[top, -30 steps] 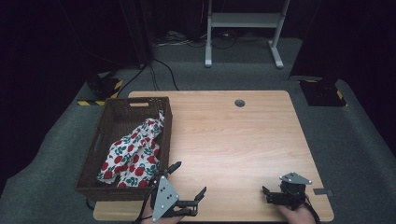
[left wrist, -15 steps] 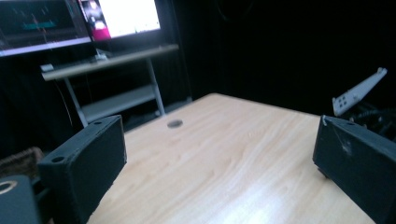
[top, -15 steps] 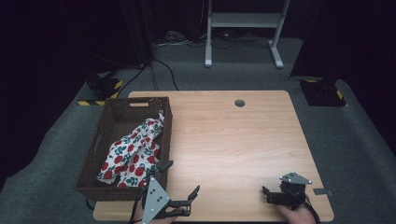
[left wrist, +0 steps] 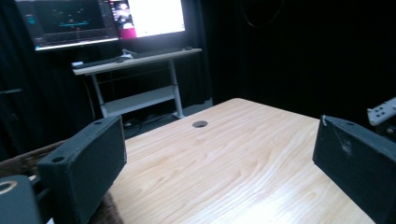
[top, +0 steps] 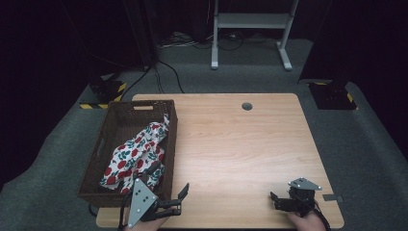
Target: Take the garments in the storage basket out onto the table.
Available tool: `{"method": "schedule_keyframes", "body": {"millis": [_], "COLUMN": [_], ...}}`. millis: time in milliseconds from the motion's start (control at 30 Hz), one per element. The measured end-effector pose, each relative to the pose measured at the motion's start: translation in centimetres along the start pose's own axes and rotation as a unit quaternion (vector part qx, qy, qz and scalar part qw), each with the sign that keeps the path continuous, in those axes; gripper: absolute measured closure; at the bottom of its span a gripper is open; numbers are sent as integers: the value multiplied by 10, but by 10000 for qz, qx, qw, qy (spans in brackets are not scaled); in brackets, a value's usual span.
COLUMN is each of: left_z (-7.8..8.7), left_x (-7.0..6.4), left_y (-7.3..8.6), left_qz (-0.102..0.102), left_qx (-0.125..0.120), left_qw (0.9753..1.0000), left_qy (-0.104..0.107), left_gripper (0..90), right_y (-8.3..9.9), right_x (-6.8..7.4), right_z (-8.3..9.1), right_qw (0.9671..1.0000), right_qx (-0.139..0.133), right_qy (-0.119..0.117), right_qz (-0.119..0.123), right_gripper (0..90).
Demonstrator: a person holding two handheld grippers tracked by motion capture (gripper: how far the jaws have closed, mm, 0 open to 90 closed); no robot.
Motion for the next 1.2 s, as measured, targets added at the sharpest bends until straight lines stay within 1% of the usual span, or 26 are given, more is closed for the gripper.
{"method": "schedule_keyframes", "body": {"millis": [33, 167, 267, 300, 333, 500, 633, 767, 933, 1000, 1067, 1200], "left_z": [0, 6, 11, 14, 14, 23, 30, 37, 43, 46, 50, 56], "left_x": [0, 12, 20, 26, 26, 41, 53, 66, 82, 89, 98, 110], "left_y": [0, -2, -4, -5, -5, -8, -7, -7, -4, -2, 0, 2], "left_qz": [0, 40, 110, 142, 142, 291, 315, 373, 450, 466, 478, 576], "left_qx": [0, -54, -104, -131, -131, -262, -278, -330, -317, -309, -294, -310], "left_qw": [10000, 9999, 9995, 9992, 9992, 9981, 9968, 9952, 9928, 9914, 9896, 9866], "left_qy": [0, -157, -271, -342, -342, -481, -676, -844, -1068, -1181, -1327, -1494], "left_gripper": [30, 30, 30, 30, 30, 30, 30, 30, 30, 30, 30, 30], "right_y": [0, 0, 0, 0, 0, 0, 0, 0, 0, 0, 0, 0], "right_x": [0, 0, 0, 0, 0, 0, 0, 0, 0, 0, 0, 0], "right_z": [0, 0, 0, 0, 0, 0, 0, 0, 0, 0, 0, 0], "right_qw": [10000, 10000, 10000, 10000, 10000, 10000, 10000, 10000, 10000, 10000, 10000, 10000], "right_qx": [0, 2, 7, 8, 8, 3, 5, 8, 4, 8, 8, 9], "right_qy": [0, 2, 4, 5, 5, 5, 5, 6, 6, 6, 5, 6], "right_qz": [0, 1, -6, -6, -6, 4, 3, -10, 4, -8, -8, -6], "right_gripper": [0, 0, 0, 0, 0, 0, 0, 0, 0, 0, 0, 0]}}
Point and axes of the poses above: each handheld gripper's, and its own axes: z roughly backward along the jaws, y roughly out of its underside, x roughly to its left, the point moved 9 cm from there along -z, roughly forward along the jaws, and after that the axes turned 10 degrees about z, right-handed, at the moved point
